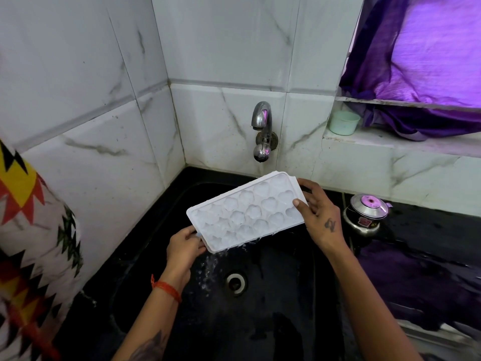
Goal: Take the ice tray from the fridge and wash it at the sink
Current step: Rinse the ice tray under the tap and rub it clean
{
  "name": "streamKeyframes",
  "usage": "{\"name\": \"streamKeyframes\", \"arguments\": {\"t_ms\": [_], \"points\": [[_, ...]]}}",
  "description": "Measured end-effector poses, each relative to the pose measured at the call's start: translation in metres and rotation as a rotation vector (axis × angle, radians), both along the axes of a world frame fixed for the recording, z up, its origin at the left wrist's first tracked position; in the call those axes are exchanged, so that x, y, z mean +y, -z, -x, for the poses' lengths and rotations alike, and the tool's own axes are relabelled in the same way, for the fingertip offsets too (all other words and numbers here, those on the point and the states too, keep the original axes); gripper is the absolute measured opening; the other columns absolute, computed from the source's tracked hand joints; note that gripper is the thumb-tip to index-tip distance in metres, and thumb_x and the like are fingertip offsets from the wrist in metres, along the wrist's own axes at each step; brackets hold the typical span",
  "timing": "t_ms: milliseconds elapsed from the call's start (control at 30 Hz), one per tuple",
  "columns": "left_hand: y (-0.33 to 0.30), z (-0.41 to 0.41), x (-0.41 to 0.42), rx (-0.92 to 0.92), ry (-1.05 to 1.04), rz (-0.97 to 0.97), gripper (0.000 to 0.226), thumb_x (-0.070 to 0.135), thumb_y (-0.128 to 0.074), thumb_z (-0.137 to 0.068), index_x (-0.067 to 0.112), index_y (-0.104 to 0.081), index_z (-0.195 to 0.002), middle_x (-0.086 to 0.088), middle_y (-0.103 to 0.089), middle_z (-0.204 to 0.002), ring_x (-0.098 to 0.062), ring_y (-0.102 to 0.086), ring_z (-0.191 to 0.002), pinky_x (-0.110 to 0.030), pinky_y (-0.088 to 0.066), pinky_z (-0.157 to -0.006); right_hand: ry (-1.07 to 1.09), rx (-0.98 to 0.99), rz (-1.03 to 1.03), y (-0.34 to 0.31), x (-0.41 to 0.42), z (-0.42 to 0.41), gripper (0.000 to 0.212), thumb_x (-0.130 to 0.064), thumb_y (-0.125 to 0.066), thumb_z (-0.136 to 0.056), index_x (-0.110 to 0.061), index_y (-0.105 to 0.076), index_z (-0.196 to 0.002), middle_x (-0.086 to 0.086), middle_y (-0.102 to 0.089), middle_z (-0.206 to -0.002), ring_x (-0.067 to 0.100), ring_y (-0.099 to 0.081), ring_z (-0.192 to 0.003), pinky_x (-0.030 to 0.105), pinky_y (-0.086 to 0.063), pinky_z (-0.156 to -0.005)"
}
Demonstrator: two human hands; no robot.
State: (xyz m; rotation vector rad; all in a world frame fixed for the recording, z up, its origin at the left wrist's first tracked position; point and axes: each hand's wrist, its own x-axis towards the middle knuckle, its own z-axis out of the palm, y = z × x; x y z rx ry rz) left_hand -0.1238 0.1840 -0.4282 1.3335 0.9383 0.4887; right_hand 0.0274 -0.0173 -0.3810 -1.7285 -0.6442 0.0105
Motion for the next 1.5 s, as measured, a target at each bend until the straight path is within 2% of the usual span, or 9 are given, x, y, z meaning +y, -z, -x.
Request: {"name": "streamKeyframes", "arguments": {"t_ms": [100,300,433,600,733,900,1200,1367,1500], "points": [[0.0003,-0.0005,0.0002,-0.01,0.006,0.0,0.032,-0.001,-0.049,-0.093,0.002,-0.054,-0.125,-0.006,-0.067,-0.093,-0.02,-0.065,-0.088,-0.028,-0.05,-0.073,0.011,0.003,0.012,-0.0005,0.0002,0.0004,0.038,-0.01,-0.06,-0.09,-0.038,-0.055,-0.116,-0.016,-0.063,-0.103,-0.016,-0.057,-0.097,0.005,-0.046,-0.082],[0.0006,-0.0005,0.0016,-0.032,0.0,0.006,0.031,0.0,-0.05,-0.093,0.003,-0.053,-0.123,-0.009,-0.065,-0.101,-0.018,-0.062,-0.092,-0.026,-0.05,-0.073,0.019,-0.007,0.035,-0.0009,0.0001,0.0006,0.038,-0.01,-0.06,-0.09,-0.041,-0.053,-0.11,-0.004,-0.067,-0.108,0.012,-0.062,-0.108,0.031,-0.05,-0.091],[0.0014,-0.001,0.0038,-0.031,0.003,0.004,0.04,-0.008,-0.049,-0.089,0.005,-0.049,-0.127,-0.016,-0.061,-0.114,-0.023,-0.061,-0.101,-0.03,-0.05,-0.08,0.025,-0.019,0.029,-0.0021,0.0007,0.0005,0.038,-0.007,-0.059,-0.089,-0.039,-0.051,-0.108,-0.006,-0.067,-0.103,0.012,-0.062,-0.107,0.024,-0.049,-0.086],[-0.0017,-0.002,0.0011,-0.054,0.002,-0.011,0.048,-0.008,-0.051,-0.088,0.01,-0.041,-0.131,-0.01,-0.058,-0.108,-0.022,-0.06,-0.102,-0.034,-0.05,-0.084,0.044,-0.037,0.032,-0.0008,0.0023,0.0004,0.036,-0.007,-0.058,-0.09,-0.036,-0.051,-0.109,-0.005,-0.066,-0.104,0.014,-0.062,-0.107,0.024,-0.047,-0.085],[-0.0027,-0.0027,0.0,-0.066,0.006,-0.022,0.05,-0.007,-0.052,-0.089,0.011,-0.036,-0.133,-0.011,-0.054,-0.117,-0.021,-0.059,-0.104,-0.035,-0.05,-0.087,0.051,-0.057,0.042,0.0014,0.0031,-0.0001,0.032,-0.006,-0.058,-0.089,-0.026,-0.053,-0.114,-0.004,-0.066,-0.105,0.014,-0.062,-0.106,0.022,-0.047,-0.085],[-0.0038,-0.0025,-0.0016,-0.082,0.019,-0.018,0.049,-0.005,-0.052,-0.09,0.011,-0.034,-0.133,-0.01,-0.052,-0.119,-0.023,-0.056,-0.11,-0.037,-0.049,-0.09,0.067,-0.079,0.037,-0.0002,0.0034,0.0007,0.032,-0.004,-0.058,-0.089,-0.026,-0.053,-0.111,-0.005,-0.065,-0.102,0.011,-0.062,-0.103,0.001,-0.042,-0.078],[-0.0003,-0.0005,-0.0019,-0.087,0.041,-0.007,0.049,-0.008,-0.046,-0.092,0.009,-0.032,-0.135,-0.015,-0.051,-0.133,-0.021,-0.058,-0.105,-0.029,-0.05,-0.079,0.096,-0.134,0.055,-0.001,0.0025,0.0028,0.028,-0.001,-0.058,-0.088,-0.013,-0.055,-0.113,-0.004,-0.063,-0.099,0.01,-0.06,-0.097,-0.004,-0.037,-0.074],[0.0017,-0.0003,-0.0034,-0.086,0.045,0.003,0.047,-0.007,-0.046,-0.092,0.008,-0.032,-0.135,-0.015,-0.049,-0.137,-0.024,-0.054,-0.116,-0.032,-0.048,-0.084,0.112,-0.147,0.065,-0.0029,0.0033,0.0057,0.027,-0.002,-0.058,-0.089,-0.014,-0.056,-0.113,-0.004,-0.061,-0.101,0.009,-0.057,-0.105,0.01,-0.039,-0.079],[0.0024,-0.0006,-0.0039,-0.088,0.053,-0.003,0.046,-0.006,-0.045,-0.094,0.006,-0.031,-0.136,-0.013,-0.049,-0.136,-0.019,-0.054,-0.11,-0.033,-0.046,-0.086,0.126,-0.194,0.058,-0.0058,0.0037,0.0082,0.025,-0.003,-0.058,-0.088,-0.012,-0.057,-0.111,-0.006,-0.061,-0.099,0.013,-0.058,-0.098,0.021,-0.041,-0.081]]}}
